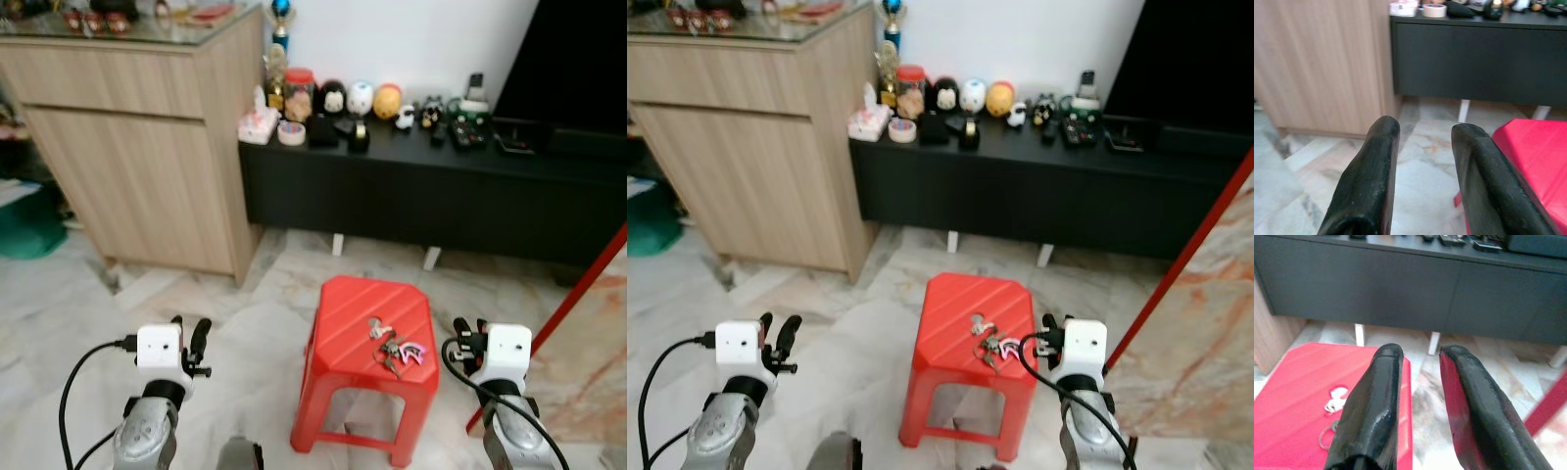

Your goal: Hang keys on a hook

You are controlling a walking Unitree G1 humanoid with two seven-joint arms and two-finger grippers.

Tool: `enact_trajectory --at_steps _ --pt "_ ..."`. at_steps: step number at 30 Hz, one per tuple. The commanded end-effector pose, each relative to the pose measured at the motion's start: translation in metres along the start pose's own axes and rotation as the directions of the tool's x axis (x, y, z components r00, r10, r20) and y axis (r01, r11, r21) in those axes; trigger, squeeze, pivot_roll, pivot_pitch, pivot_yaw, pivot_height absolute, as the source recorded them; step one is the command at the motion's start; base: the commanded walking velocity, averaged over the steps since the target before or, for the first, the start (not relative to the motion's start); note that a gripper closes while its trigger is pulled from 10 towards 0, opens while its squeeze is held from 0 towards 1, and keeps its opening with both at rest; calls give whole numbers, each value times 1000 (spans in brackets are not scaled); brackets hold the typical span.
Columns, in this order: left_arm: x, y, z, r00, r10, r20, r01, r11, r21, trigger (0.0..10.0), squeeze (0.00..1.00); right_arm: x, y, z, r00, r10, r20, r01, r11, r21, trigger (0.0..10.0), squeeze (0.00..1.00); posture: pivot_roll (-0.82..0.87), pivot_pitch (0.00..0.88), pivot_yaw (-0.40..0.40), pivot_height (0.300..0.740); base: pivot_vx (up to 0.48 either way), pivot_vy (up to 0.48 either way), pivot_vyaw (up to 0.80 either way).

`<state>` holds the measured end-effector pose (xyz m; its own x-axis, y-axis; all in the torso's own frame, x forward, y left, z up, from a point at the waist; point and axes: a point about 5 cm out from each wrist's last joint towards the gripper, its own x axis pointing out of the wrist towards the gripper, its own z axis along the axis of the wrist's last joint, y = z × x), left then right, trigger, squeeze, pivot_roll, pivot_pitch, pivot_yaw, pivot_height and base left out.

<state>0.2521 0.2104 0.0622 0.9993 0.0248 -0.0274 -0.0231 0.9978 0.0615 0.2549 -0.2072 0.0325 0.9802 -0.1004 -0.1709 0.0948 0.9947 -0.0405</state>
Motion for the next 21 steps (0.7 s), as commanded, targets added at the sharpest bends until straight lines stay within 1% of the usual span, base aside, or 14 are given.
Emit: enact_trajectory --at_steps 1,5,7,10,12,17,19,21 --pt "1 0 0 1000 -7 -15 8 1000 7 10000 0 0 -3 -3 1000 -5 -15 5 1000 -2 10000 0 58 0 -52 636 0 0 0" --pt "-1 2 -3 1000 -4 -27 4 1000 6 10000 0 -2 -3 -9 999 -14 -45 14 1000 2 10000 0 59 0 -51 636 0 0 0" --pt "-3 3 -5 999 -1 -33 1 1000 7 10000 0 -2 -2 -14 996 -5 -86 6 1000 1 10000 0 60 0 -53 636 0 0 0" --pt "-3 2 -5 999 0 -36 0 1000 5 10000 0 -2 -2 -13 997 -6 -74 6 1000 7 10000 0 60 0 -54 616 0 0 0" --pt "-3 1 -6 999 -5 -40 6 1000 7 10000 0 -2 -2 -9 999 -6 -36 6 1000 4 10000 0 61 0 -55 602 0 0 0" --pt "-3 1 -6 999 -7 -42 7 1000 3 10000 0 -1 -3 -11 999 -5 -49 5 1000 4 10000 0 64 0 -62 602 0 0 0" --pt "-3 0 -10 997 -22 -72 22 1000 -1 10000 0 -1 -4 -13 997 -1 -71 0 1000 -5 10000 0 64 0 -63 602 0 0 0" --pt "-3 0 -12 996 -22 -81 23 1000 7 10000 0 -1 -3 -14 997 8 -78 -9 1000 -7 10000 0 66 0 -66 602 0 0 0"
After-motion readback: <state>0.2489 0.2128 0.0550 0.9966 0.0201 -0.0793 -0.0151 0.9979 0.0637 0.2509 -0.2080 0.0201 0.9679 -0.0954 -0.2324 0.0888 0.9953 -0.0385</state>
